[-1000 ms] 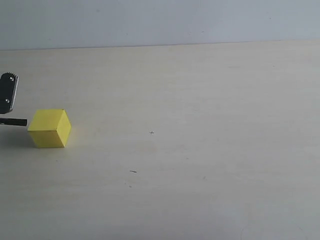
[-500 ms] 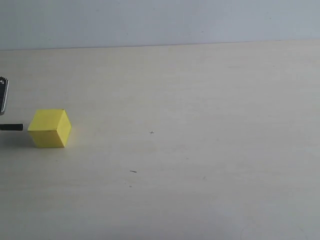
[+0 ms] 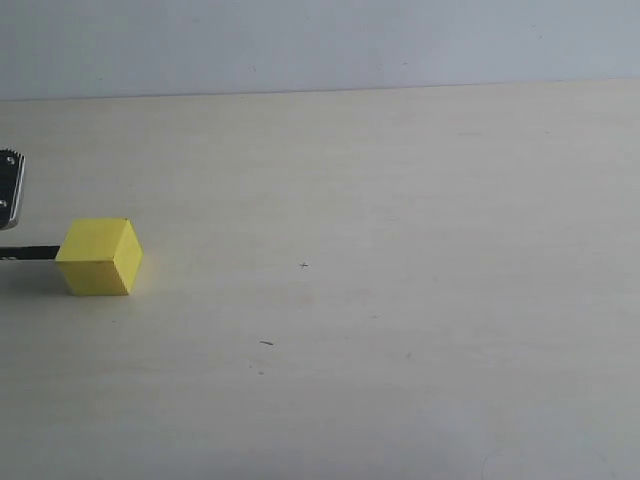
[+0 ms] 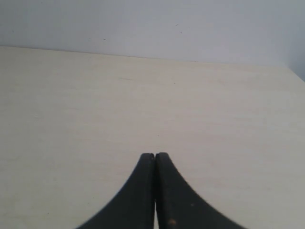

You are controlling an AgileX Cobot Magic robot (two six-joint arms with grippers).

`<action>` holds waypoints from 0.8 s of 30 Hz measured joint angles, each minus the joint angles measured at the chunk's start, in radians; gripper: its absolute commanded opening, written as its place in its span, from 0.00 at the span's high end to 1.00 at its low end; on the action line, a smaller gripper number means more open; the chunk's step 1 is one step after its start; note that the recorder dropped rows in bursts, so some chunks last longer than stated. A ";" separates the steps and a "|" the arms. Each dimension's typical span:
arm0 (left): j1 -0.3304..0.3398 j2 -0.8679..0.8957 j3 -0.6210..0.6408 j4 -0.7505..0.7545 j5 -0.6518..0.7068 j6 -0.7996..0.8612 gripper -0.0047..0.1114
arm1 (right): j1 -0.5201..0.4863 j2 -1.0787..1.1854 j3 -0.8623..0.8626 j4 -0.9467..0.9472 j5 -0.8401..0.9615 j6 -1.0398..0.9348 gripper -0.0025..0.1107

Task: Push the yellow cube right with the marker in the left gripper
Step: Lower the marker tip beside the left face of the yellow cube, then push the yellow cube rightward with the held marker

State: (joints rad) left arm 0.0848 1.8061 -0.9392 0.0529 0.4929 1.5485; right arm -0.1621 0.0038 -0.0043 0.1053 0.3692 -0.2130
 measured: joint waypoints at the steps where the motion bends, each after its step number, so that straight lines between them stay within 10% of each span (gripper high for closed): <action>1: 0.000 0.000 0.000 0.000 0.000 0.008 0.96 | 0.000 0.000 0.000 0.000 0.000 0.000 0.98; 24: 0.000 0.000 0.000 -0.002 0.000 0.014 0.96 | 0.000 0.000 0.000 0.000 0.000 0.000 0.98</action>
State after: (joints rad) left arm 0.0848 1.8061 -0.9392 0.0506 0.4929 1.5627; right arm -0.1621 0.0038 -0.0043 0.1053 0.3692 -0.2130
